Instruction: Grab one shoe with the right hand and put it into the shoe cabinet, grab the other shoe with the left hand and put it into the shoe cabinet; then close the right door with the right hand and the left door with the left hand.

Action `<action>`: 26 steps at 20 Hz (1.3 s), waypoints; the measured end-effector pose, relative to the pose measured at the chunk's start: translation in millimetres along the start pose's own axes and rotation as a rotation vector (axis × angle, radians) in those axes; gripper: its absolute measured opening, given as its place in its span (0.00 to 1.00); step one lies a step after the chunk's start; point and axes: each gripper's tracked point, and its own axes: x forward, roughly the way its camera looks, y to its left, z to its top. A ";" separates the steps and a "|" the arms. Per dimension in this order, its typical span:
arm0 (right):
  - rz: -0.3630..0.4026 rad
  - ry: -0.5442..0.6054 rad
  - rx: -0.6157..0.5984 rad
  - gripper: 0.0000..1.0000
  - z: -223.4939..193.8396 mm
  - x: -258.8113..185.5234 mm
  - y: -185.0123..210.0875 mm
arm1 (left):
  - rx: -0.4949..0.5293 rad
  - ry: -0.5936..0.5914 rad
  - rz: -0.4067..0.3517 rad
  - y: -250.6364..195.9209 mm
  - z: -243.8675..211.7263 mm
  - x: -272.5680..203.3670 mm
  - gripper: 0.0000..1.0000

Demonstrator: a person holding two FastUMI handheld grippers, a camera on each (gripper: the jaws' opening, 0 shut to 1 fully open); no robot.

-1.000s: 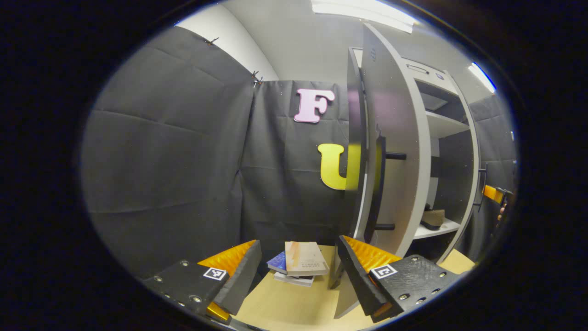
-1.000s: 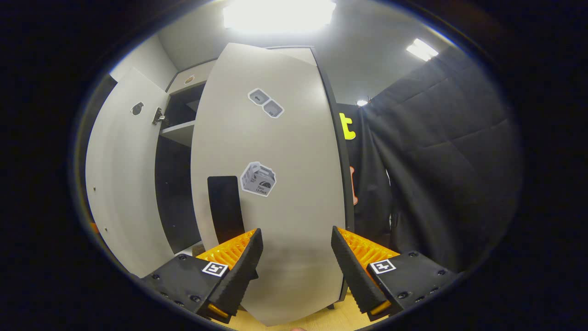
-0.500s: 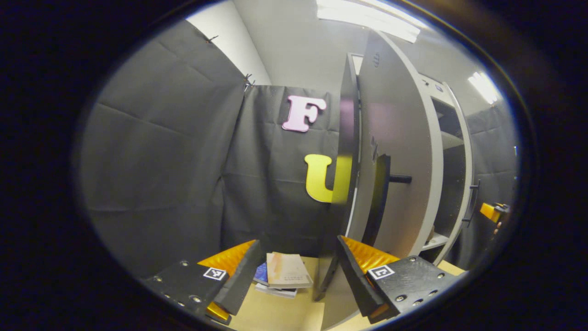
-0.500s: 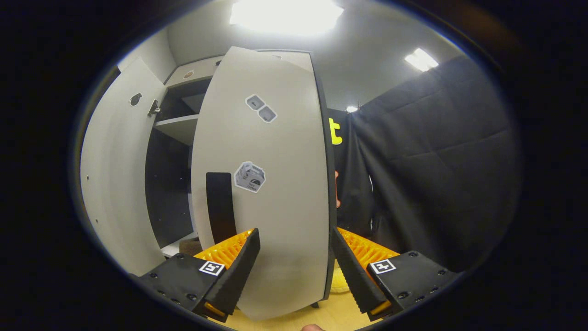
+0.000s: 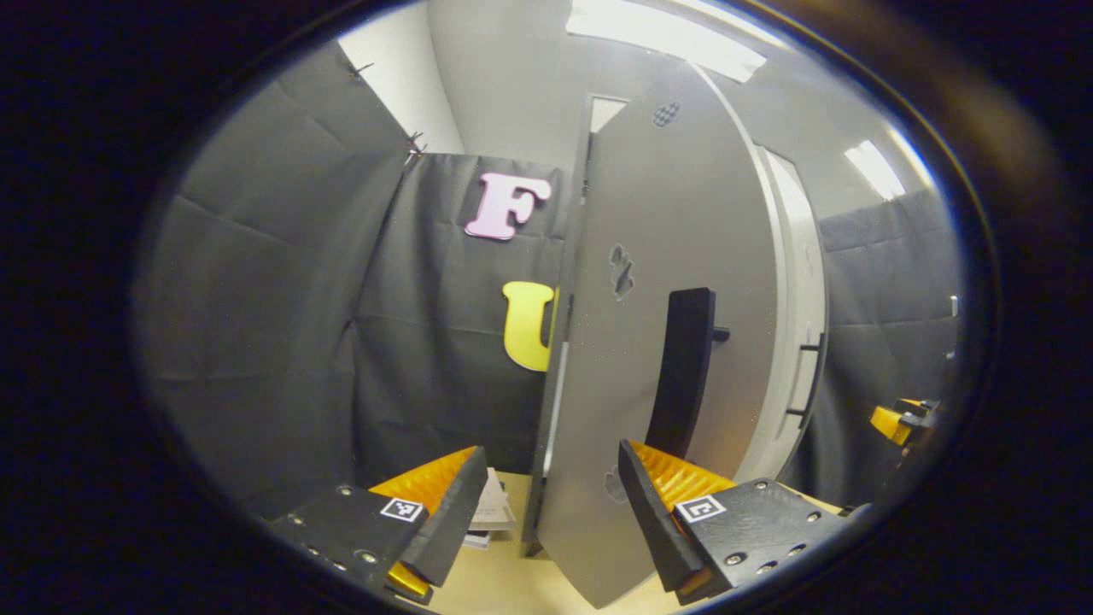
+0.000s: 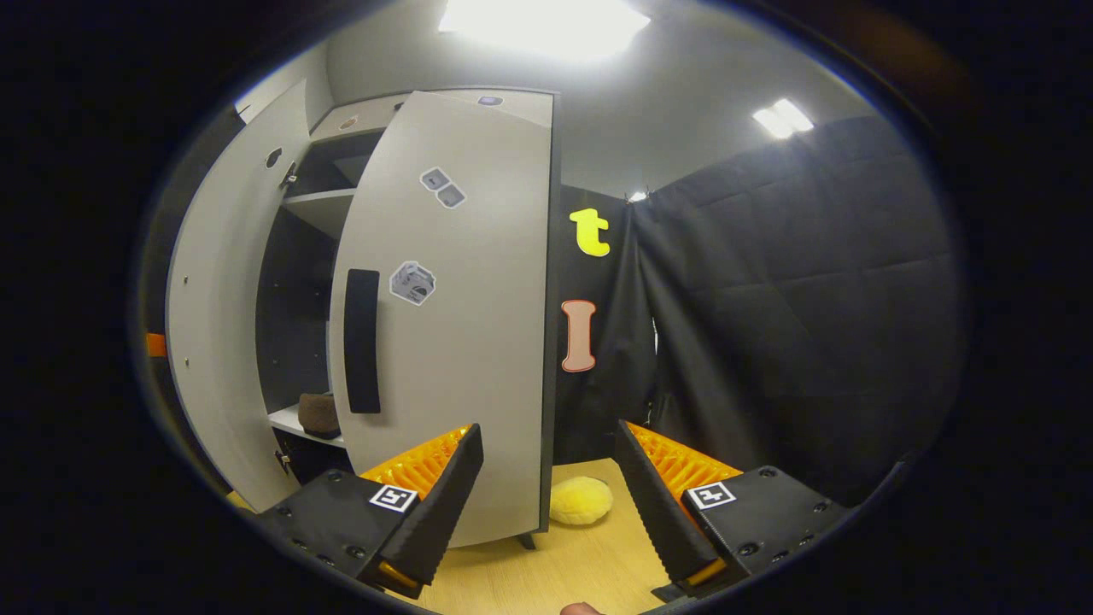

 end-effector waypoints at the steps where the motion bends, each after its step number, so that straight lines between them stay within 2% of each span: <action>1: -0.002 0.003 0.002 0.99 -2.2 -3.5 -7.3 | 0.002 0.004 -0.012 -13.6 -1.8 6.4 0.90; 2: -0.004 0.006 -0.001 0.99 -3.3 -5.8 -13.6 | 0.006 0.006 -0.023 -25.7 -2.9 10.9 0.94; 4: -0.006 0.015 -0.009 0.99 -7.5 -8.7 -26.0 | 0.010 0.014 -0.046 -51.9 -9.7 21.9 0.87; 5: -0.005 0.021 -0.010 0.99 -9.8 -9.0 -31.3 | 0.005 0.023 -0.057 -67.2 -15.3 29.3 0.87; 6: -0.002 0.027 -0.010 0.94 -12.0 -9.7 -35.6 | -0.002 0.033 -0.063 -81.3 -21.6 38.0 0.90; 7: -0.003 0.032 -0.011 0.99 -15.0 -11.0 -41.3 | -0.004 0.041 -0.062 -92.5 -27.2 46.0 0.87; 8: -0.002 0.039 -0.013 0.99 -17.9 -11.5 -45.8 | -0.002 0.047 -0.047 -99.1 -32.7 54.8 0.94; 9: 0.001 0.047 -0.013 0.99 -21.5 -13.0 -49.4 | 0.001 0.050 -0.023 -103.1 -36.8 63.4 0.94; 10: 0.008 0.055 -0.013 0.94 -24.5 -14.3 -51.2 | 0.001 0.050 -0.005 -105.6 -38.8 69.7 0.94; 11: 0.015 0.060 -0.015 0.99 -27.5 -15.3 -53.2 | -0.002 0.046 0.000 -109.2 -40.1 71.4 0.94; 12: 0.020 0.064 -0.020 0.94 -29.3 -13.8 -53.7 | 0.001 0.048 0.001 -111.4 -40.5 73.0 0.94; 14: 0.040 0.075 -0.021 0.94 -32.5 -10.7 -51.1 | 0.028 0.039 -0.003 -111.9 -38.1 74.4 0.94; 15: 0.055 0.078 -0.015 0.99 -33.0 -9.7 -48.1 | 0.040 0.039 0.000 -109.1 -38.1 75.3 0.94; 16: 0.072 0.079 -0.008 0.99 -30.7 -8.6 -43.9 | 0.052 0.049 0.010 -106.0 -39.0 73.2 0.94; 20: 0.147 0.022 -0.006 0.99 -5.4 -9.5 -31.0 | 0.104 0.033 0.065 -83.1 -27.4 37.4 0.94; 24: 0.238 0.002 0.009 0.99 5.8 -21.9 -21.0 | 0.158 0.021 0.133 -62.2 -17.5 -23.6 0.94; 26: 0.250 -0.009 0.001 0.99 8.9 -32.1 -22.9 | 0.188 0.012 0.152 -54.3 -13.6 -52.5 0.92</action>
